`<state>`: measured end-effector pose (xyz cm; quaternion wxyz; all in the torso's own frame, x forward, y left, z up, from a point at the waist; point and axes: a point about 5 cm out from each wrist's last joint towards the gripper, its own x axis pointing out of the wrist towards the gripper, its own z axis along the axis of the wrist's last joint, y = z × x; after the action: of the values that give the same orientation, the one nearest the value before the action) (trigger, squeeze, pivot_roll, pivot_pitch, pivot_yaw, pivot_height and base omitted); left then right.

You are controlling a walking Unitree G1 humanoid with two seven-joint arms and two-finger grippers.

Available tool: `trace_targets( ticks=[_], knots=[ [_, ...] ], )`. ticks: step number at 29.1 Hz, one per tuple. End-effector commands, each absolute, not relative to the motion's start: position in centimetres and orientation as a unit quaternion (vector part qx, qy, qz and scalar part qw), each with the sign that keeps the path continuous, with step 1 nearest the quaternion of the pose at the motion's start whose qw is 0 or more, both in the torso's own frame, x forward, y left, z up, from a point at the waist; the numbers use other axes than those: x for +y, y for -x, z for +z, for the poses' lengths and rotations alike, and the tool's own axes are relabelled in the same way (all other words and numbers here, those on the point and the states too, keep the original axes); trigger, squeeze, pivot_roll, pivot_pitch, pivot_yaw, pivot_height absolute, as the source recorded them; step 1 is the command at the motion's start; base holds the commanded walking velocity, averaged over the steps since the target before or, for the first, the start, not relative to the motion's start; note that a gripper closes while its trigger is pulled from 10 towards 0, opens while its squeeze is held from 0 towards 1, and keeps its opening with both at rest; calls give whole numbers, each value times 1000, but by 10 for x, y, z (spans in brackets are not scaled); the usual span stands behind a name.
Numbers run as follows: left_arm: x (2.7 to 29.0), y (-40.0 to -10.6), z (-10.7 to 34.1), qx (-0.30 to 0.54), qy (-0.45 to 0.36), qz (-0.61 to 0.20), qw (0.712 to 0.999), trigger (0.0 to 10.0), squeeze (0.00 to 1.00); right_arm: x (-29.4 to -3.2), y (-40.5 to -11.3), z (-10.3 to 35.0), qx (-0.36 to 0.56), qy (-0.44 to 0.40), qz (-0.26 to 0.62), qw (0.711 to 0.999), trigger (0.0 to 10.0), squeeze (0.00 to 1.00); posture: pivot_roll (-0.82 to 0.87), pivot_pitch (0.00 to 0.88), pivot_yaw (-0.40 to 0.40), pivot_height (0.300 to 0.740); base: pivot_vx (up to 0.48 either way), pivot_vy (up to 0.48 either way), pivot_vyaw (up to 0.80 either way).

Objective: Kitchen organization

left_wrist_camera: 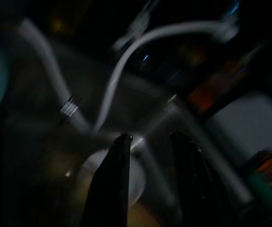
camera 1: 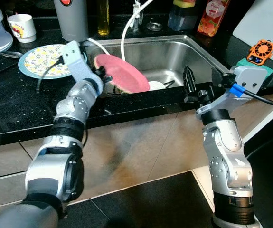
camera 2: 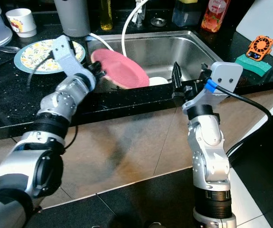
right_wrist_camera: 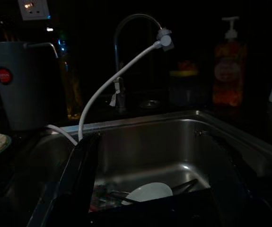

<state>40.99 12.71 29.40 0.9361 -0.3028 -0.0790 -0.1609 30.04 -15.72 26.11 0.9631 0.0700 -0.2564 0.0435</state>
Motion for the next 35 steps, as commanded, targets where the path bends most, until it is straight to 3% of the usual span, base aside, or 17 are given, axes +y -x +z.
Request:
trace_targets(
  ticks=[1, 3, 7, 9, 10, 14, 18, 26, 35],
  knots=[
    [147, -406, 309, -124, 308, -150, 931, 10000, 0, -157, -298, 259, -254, -71, 42, 964, 10000, 0, 67, 121, -7, 740, 0, 0, 0],
    [181, -407, 310, -129, 293, -71, 945, 10000, 0, -157, -298, 259, -254, -73, 42, 964, 10000, 0, 70, 121, -6, 740, 0, 0, 0],
    [238, -401, 306, -126, 190, 75, 971, 10000, 0, -157, -299, 259, -253, -75, 43, 964, 10000, 0, 84, 122, -9, 740, 0, 0, 0],
    [238, -401, 306, -126, 190, 75, 971, 10000, 0, -157, -299, 259, -253, -75, 43, 964, 10000, 0, 84, 122, -9, 740, 0, 0, 0],
    [271, -396, 295, -87, 210, 170, 959, 10000, 0, -156, -300, 258, -252, -75, 45, 964, 10000, 0, 91, 120, -13, 740, 0, 0, 0],
    [290, -392, 286, -57, 241, 216, 945, 10000, 0, -155, -300, 258, -253, -76, 48, 963, 10000, 0, 91, 121, -16, 740, 0, 0, 0],
    [290, -393, 282, -43, 276, 204, 938, 10000, 0, -154, -301, 259, -253, -75, 49, 963, 10000, 0, 91, 121, -16, 740, 0, 0, 0],
    [283, -400, 265, 18, 417, 205, 885, 10000, 0, -152, -298, 259, -253, -66, 56, 964, 10000, 0, 74, 131, -14, 740, 0, 0, 0],
    [279, -401, 244, 40, 485, 197, 851, 9686, 0, -154, -297, 260, -252, -63, 56, 964, 10000, 0, 63, 130, -21, 740, 0, 0, 0]
  ],
)
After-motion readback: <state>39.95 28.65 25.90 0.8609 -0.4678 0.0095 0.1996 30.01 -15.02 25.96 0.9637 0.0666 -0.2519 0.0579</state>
